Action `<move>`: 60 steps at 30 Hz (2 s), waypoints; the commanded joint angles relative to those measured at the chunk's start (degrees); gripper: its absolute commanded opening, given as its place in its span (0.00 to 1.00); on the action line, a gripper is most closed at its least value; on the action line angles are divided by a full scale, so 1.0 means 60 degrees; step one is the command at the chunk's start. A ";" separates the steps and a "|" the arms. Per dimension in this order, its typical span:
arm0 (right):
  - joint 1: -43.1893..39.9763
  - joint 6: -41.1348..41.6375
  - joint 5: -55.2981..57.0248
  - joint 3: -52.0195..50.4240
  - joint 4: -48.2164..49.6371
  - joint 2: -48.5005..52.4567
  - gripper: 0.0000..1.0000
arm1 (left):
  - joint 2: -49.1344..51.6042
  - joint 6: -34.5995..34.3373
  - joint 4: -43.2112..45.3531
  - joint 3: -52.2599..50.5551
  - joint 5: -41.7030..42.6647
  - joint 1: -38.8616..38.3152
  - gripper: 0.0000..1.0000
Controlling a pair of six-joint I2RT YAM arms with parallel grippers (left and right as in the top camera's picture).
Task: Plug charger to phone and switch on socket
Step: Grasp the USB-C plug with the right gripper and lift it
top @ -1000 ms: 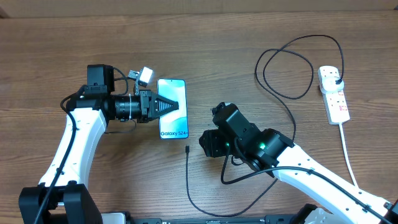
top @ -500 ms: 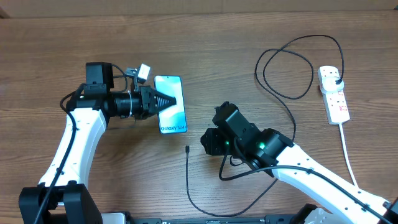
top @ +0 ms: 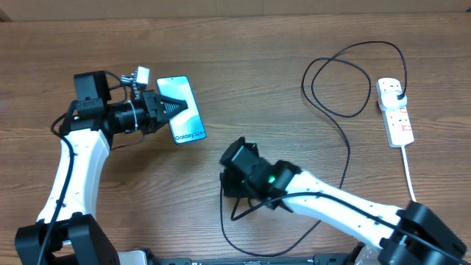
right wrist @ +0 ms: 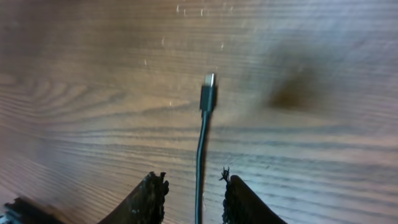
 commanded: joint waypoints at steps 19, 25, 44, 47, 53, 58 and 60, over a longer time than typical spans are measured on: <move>0.1002 0.0882 0.2342 0.0040 0.1617 0.1920 0.29 | -0.0124 0.0051 -0.0098 -0.0011 0.0229 0.0029 0.04; 0.1005 0.0889 0.2335 0.0040 0.1730 0.2022 0.27 | -0.0124 0.0047 -0.0098 -0.0011 0.0237 0.0029 0.04; 0.0794 0.1166 0.1494 0.0058 0.0703 0.2273 0.04 | -0.0124 -0.0011 0.0015 -0.0007 0.0335 0.0047 0.04; 0.0495 0.1133 0.0907 0.0058 0.0313 0.1891 0.04 | -0.0124 -0.0168 0.0233 -0.0007 0.0415 0.0171 0.04; -0.0521 -0.1180 -0.1304 0.0055 0.0117 0.0488 0.04 | -0.0127 -0.0153 0.0404 -0.0007 0.1151 0.0831 0.04; -0.1639 -0.3759 -0.5176 0.0047 0.0379 -0.0929 0.04 | -0.0127 -0.0022 0.0441 -0.0007 0.1887 0.1242 0.04; -0.1894 -0.4630 -0.6524 0.0044 0.0361 -0.1326 0.04 | -0.0127 0.0229 0.0463 -0.0007 0.2302 0.1246 0.04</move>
